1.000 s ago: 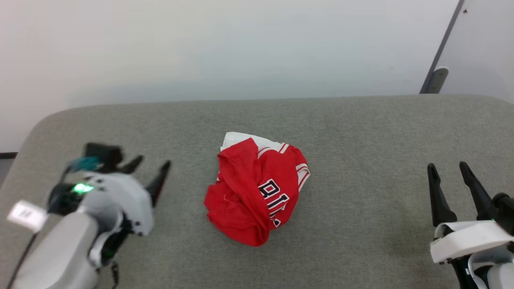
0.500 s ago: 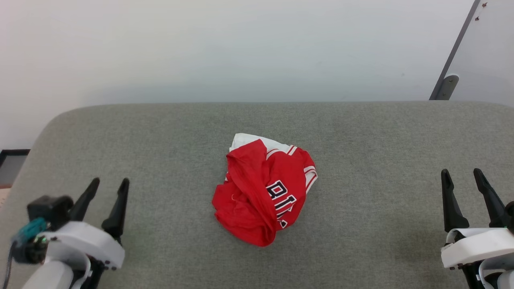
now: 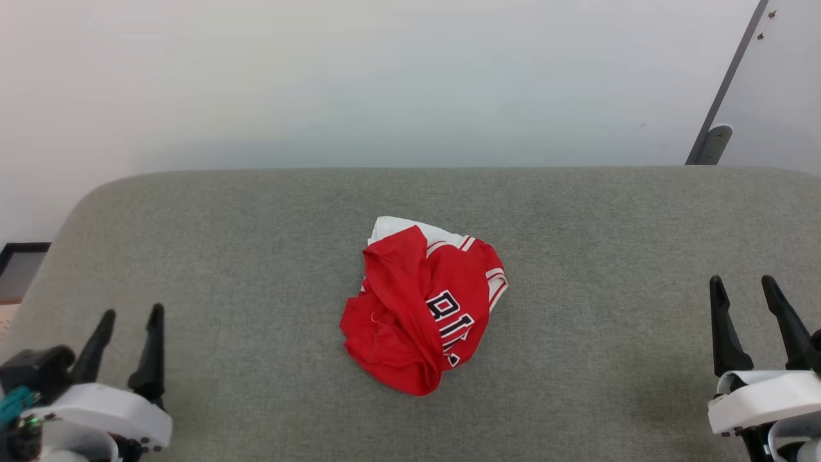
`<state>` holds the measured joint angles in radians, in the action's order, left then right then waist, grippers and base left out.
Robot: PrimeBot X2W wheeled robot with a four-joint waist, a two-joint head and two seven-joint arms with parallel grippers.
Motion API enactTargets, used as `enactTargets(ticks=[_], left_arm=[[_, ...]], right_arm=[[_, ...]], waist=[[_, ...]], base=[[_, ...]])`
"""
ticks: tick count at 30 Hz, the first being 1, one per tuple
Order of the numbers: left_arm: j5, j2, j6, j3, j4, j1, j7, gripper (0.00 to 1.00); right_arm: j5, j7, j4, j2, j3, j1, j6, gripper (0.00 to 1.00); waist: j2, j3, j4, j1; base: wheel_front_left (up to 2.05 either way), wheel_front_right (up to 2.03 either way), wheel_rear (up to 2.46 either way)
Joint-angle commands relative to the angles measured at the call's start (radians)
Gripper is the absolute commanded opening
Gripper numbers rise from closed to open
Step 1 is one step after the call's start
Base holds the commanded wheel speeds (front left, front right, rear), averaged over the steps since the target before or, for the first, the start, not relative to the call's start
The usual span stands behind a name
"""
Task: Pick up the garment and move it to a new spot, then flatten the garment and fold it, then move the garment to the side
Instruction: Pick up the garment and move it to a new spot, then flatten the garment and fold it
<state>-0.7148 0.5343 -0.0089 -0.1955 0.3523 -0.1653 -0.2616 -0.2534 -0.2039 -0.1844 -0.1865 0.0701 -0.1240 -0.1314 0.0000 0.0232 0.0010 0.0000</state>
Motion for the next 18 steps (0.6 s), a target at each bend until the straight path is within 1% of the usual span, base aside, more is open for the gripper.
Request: enactTargets(ticks=[1, 5, 9, 18], left_arm=[[0.012, -0.008, -0.002, 0.018, -0.007, 0.016, -0.004, 1.0], [0.043, -0.027, -0.008, 0.066, -0.023, 0.044, -0.004, 1.0], [0.072, -0.041, -0.019, 0.093, -0.031, 0.058, -0.004, 1.0], [0.101, -0.056, -0.034, 0.115, -0.04, 0.069, -0.004, 1.0]], right_arm=[[0.004, -0.005, 0.002, 0.0, 0.003, 0.013, 0.001, 1.0], [0.005, -0.002, 0.004, 0.004, 0.008, 0.017, 0.001, 1.0], [0.006, 0.003, 0.008, 0.006, 0.012, 0.022, 0.001, 1.0], [0.009, 0.007, 0.012, 0.013, 0.006, 0.027, 0.001, 1.0]], waist=[[0.0, 0.0, 0.0, 0.0], [0.0, 0.0, 0.002, 0.0], [0.0, 0.0, 0.004, 0.0], [0.0, -0.004, 0.006, 0.0]], base=[[0.0, 0.0, 0.0], [0.0, 0.0, 0.0], [0.0, 0.0, 0.0], [0.0, 0.0, 0.0]])
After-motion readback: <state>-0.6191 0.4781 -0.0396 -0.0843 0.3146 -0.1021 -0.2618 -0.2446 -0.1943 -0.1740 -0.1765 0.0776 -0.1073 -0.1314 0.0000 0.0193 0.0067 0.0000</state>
